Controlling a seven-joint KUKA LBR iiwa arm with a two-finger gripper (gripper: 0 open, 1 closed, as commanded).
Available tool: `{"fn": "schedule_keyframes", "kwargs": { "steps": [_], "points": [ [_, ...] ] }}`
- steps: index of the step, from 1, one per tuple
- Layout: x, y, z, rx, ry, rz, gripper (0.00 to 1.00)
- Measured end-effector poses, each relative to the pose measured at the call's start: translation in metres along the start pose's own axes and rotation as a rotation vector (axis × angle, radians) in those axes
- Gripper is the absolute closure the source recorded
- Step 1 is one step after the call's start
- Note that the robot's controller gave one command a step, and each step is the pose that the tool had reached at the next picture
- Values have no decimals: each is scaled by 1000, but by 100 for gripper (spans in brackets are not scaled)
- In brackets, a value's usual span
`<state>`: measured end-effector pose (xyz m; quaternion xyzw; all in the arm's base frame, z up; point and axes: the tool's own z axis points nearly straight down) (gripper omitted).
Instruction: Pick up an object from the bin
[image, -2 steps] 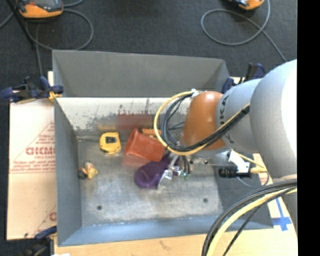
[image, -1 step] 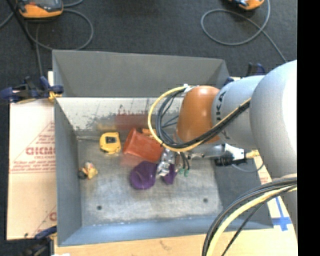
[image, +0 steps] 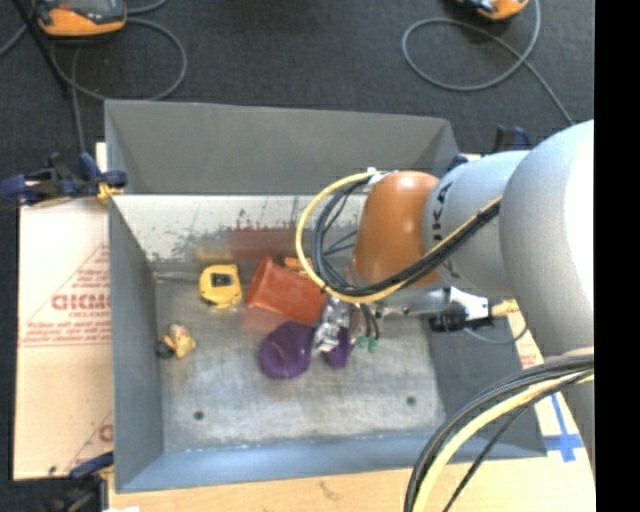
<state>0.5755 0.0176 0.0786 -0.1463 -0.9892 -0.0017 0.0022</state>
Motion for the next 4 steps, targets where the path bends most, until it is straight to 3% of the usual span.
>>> {"fn": "schedule_keyframes", "kwargs": {
  "steps": [1, 2, 3, 4],
  "points": [
    [-1, -11, -38, 3, -2, 17, 100],
    [-8, 0, -69, 2, -15, -15, 100],
    [-2, -11, -111, 4, 0, -11, 100],
    [-15, -6, -98, 0, -24, -123, 100]
  ]
}}
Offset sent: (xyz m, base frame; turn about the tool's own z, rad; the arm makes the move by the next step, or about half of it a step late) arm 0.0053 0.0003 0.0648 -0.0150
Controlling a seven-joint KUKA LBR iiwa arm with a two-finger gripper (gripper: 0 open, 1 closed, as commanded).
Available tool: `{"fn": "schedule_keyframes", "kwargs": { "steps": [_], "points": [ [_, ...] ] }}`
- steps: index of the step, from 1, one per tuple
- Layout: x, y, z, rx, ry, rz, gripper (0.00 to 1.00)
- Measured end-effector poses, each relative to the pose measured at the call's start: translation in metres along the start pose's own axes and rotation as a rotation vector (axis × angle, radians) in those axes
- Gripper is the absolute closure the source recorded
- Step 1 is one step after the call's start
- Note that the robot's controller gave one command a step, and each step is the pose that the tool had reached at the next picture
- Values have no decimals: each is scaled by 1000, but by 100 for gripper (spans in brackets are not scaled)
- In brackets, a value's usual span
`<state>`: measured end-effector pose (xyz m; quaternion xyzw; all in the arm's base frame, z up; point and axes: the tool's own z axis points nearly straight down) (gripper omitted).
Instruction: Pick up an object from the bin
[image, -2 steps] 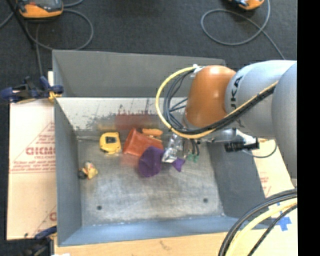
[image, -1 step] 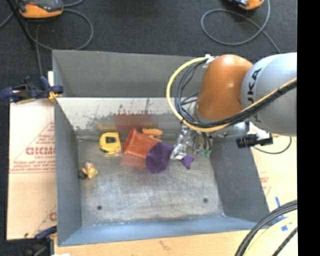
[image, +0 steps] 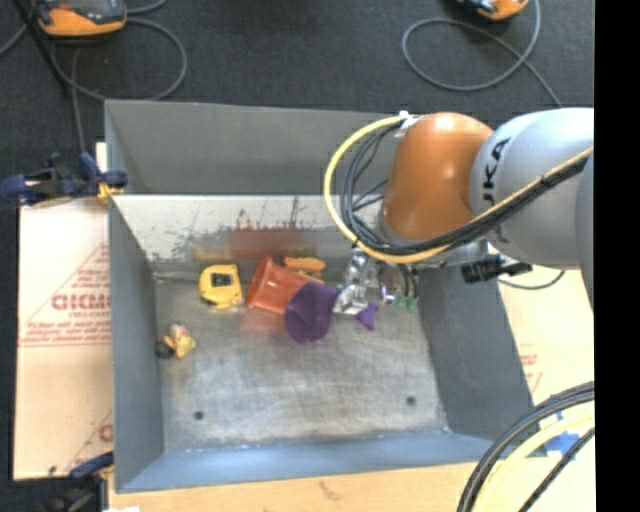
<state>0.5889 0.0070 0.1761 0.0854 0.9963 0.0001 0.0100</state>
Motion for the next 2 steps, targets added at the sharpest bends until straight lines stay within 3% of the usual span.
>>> {"fn": "schedule_keyframes", "kwargs": {
  "steps": [1, 2],
  "points": [
    [-1, 0, -12, 3, 30, -59, 100],
    [-10, 0, -35, 0, 15, -68, 100]
  ]
}}
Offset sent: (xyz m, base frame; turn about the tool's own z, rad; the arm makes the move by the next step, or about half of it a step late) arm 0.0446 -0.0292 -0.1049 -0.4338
